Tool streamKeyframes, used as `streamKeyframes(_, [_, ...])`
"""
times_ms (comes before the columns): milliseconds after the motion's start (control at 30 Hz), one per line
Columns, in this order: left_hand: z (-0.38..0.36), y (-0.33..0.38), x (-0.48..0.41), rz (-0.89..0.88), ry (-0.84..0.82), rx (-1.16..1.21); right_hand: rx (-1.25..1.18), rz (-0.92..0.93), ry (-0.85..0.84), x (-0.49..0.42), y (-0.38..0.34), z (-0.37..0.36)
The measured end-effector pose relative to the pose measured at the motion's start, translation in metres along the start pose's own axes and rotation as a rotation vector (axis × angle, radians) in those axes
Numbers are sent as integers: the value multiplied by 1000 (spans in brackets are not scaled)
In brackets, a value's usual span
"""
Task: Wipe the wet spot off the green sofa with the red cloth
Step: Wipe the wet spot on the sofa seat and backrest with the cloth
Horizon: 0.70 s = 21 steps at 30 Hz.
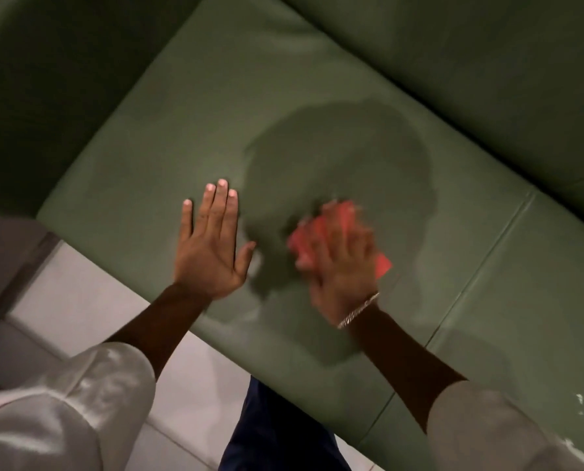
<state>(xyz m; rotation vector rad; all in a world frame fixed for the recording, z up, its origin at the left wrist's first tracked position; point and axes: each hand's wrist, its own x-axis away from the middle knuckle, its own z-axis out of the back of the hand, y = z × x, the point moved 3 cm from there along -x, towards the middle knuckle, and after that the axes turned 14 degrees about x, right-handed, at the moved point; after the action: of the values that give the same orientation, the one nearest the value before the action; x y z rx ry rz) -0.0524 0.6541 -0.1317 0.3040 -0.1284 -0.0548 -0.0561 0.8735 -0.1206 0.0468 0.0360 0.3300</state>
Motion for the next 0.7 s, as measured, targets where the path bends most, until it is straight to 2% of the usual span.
streamKeyframes(33, [0, 0, 0, 1, 4, 2, 13, 214, 14, 10, -5, 0])
streamKeyframes(67, [0, 0, -1, 1, 7, 7, 38, 288, 17, 8, 6, -1])
streamKeyframes(100, [0, -1, -1, 4, 8, 11, 76, 210, 23, -1, 24, -3])
streamKeyframes(133, [-2, -1, 0, 9, 7, 12, 80, 3, -2, -14, 42, -6])
streamKeyframes(200, [-4, -2, 0, 6, 8, 11, -28, -539, -61, -47, 74, -7])
streamKeyframes(233, [-5, -3, -1, 5, 10, 10, -64, -665, -76, -60, 71, -5])
streamKeyframes(267, [-4, -4, -1, 6, 10, 13, -51, -633, -66, -67, 56, -2])
streamKeyframes(300, [-3, -4, -1, 9, 11, 17, -11, -441, -37, -66, 33, -1])
streamKeyframes(367, [-1, -2, 0, 13, 7, 33, 27, 121, -4, -40, -9, -1])
streamKeyframes(400, [1, -1, 0, 12, 2, 46, 37, 261, -10, -31, -9, -1])
streamKeyframes(433, [1, -1, 0, 8, -2, 59, 56, 266, -25, -34, 4, -2])
streamKeyframes(467, [2, -2, 1, 6, -2, 70, 68, 117, -55, -44, 23, -5])
streamKeyframes(533, [1, -3, 1, 6, -2, 73, 10, -420, -112, -77, 61, -6])
streamKeyframes(567, [1, -3, 1, 6, -1, 69, -27, -626, -116, -92, 70, -4])
streamKeyframes(600, [1, -3, 1, 7, -1, 64, -52, -715, -122, -103, 65, -1])
streamKeyframes(633, [0, -2, 0, 7, -4, 58, -49, -649, -130, -108, 49, 2])
streamKeyframes(700, [1, -2, 0, 8, -16, 50, -34, -218, -111, -89, 2, 2])
